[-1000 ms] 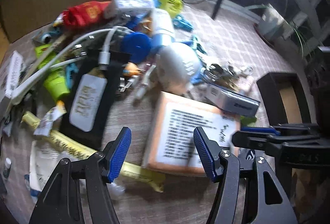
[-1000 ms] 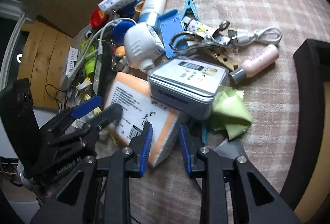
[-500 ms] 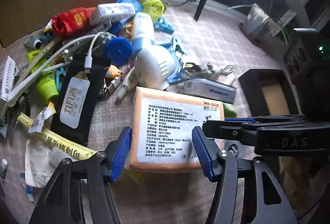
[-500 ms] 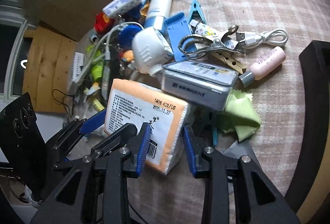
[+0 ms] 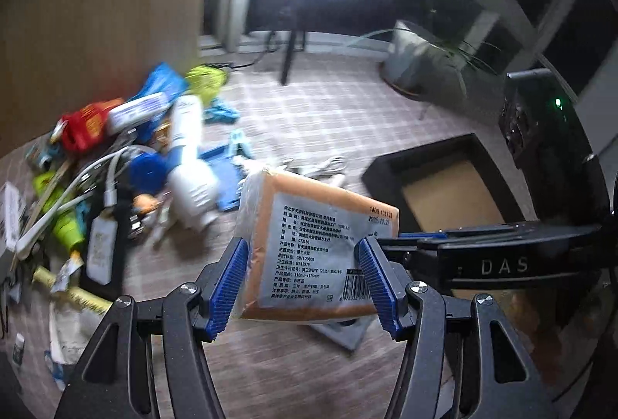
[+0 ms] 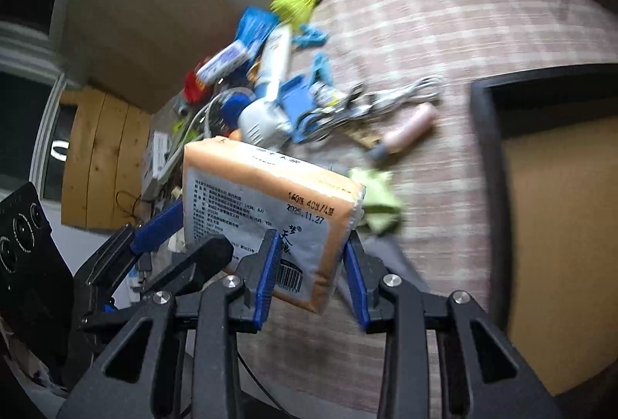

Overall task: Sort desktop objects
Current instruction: 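Lift the orange-and-white package with the right tool and drop it into the tray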

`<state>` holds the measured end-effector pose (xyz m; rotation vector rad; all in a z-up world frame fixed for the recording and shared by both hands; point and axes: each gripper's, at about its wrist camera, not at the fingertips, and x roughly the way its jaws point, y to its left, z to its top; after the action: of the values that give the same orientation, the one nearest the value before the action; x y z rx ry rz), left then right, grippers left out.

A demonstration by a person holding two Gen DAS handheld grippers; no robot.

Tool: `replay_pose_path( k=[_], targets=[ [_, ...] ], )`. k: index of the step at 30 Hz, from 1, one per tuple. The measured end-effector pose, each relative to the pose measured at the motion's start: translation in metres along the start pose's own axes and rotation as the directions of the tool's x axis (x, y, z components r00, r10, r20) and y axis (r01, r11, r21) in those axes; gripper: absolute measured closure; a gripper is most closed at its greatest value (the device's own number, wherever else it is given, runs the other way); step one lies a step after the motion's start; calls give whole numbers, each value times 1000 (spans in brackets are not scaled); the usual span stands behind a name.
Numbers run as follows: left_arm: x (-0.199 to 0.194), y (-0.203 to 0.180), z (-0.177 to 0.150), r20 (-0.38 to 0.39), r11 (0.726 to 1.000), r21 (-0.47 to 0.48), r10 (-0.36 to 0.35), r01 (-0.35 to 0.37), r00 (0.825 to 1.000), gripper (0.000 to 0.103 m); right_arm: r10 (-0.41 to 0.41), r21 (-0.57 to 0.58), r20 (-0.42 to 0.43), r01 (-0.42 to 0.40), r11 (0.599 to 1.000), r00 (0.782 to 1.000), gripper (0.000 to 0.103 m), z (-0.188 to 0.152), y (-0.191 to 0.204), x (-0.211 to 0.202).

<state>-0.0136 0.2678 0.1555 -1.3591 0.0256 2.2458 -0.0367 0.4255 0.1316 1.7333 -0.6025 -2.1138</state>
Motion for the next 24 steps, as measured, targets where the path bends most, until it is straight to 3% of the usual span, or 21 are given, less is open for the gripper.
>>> replay_pose_path(
  k=[10, 17, 24],
  targets=[
    [39, -96, 21, -57, 983, 138, -118, 124, 991, 46, -120, 134, 124, 104, 986, 985, 67, -18, -87, -71],
    [76, -174, 31, -147, 945, 228, -206, 236, 967, 46, -214, 262, 151, 169, 950, 965, 67, -39, -153, -114],
    [87, -224, 33, -210, 899, 313, -249, 307, 945, 45, -301, 305, 203, 232, 924, 932, 67, -56, -178, -149]
  ],
)
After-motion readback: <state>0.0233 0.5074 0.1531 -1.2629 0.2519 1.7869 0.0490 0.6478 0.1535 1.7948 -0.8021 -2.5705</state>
